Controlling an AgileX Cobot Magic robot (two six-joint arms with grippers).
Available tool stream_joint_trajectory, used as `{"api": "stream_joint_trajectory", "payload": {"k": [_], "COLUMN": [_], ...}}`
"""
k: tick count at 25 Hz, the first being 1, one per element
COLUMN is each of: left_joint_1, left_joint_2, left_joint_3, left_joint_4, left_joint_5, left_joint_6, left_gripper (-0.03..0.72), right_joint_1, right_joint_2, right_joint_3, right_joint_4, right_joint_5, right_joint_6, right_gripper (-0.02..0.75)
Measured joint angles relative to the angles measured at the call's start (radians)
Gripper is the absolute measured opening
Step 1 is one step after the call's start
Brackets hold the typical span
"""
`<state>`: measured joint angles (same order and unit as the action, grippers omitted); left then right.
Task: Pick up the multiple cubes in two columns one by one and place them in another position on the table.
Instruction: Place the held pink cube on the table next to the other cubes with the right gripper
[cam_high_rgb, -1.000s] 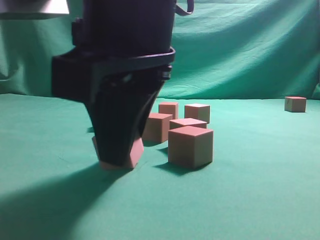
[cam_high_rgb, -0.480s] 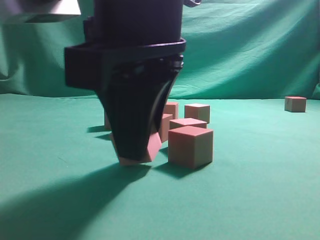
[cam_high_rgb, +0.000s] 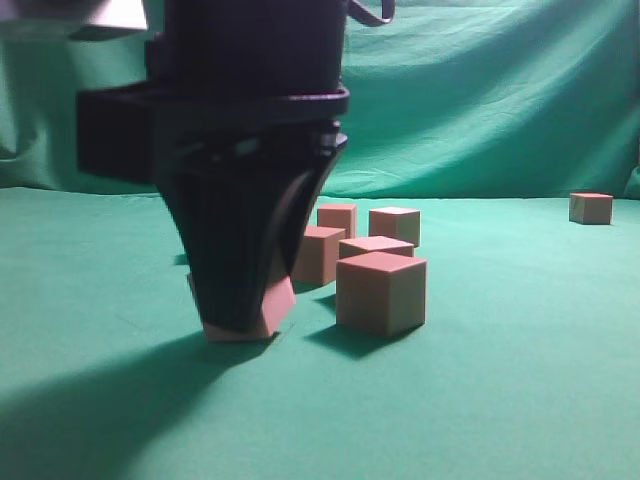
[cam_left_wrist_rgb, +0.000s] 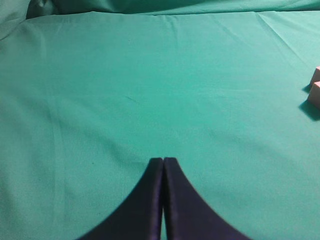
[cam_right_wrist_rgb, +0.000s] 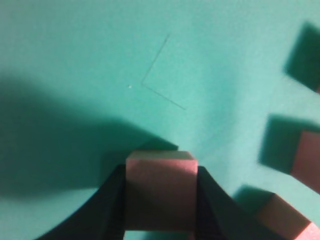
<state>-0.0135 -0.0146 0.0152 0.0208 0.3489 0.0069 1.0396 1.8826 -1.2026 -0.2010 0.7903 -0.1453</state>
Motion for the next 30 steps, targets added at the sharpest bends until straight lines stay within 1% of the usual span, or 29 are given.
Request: {"api": "stream_joint_trajectory", "payload": {"k": [9,10,16,17,24,25,26,30], "left_joint_1": [0.0,0.0,0.0,0.0,0.0,0.0,0.0,0.0], "left_joint_2": [0.0,0.0,0.0,0.0,0.0,0.0,0.0,0.0], "left_joint_3": [0.0,0.0,0.0,0.0,0.0,0.0,0.0,0.0], "left_joint_4": [0.0,0.0,0.0,0.0,0.0,0.0,0.0,0.0], "left_joint_5": [0.0,0.0,0.0,0.0,0.0,0.0,0.0,0.0], "left_joint_6": [0.0,0.0,0.0,0.0,0.0,0.0,0.0,0.0], "left_gripper": [0.0,0.0,0.0,0.0,0.0,0.0,0.0,0.0], "right_joint_1": [0.0,0.0,0.0,0.0,0.0,0.0,0.0,0.0], "right_joint_2": [0.004,0.006,0.01,0.01,-0.012,-0.028,-0.048,-0.132], "right_joint_3": [-0.002,-0.002,-0.002,-0.002,-0.004,-0.014,-0.03,-0.131], "right_joint_4": [-0.006,-0.01,-0.016,-0.016,-0.019,-0.019,-0.021,-0.021], "right_joint_5": [-0.003,-0.003,-0.005,-0.005,-0.001,0.01,0.025,0.149], "right_joint_6": [0.0,0.0,0.0,0.0,0.0,0.0,0.0,0.0], "right_gripper": [0.253,0.299,0.505,0.529,0.521,0.561,0.546,0.546]}}
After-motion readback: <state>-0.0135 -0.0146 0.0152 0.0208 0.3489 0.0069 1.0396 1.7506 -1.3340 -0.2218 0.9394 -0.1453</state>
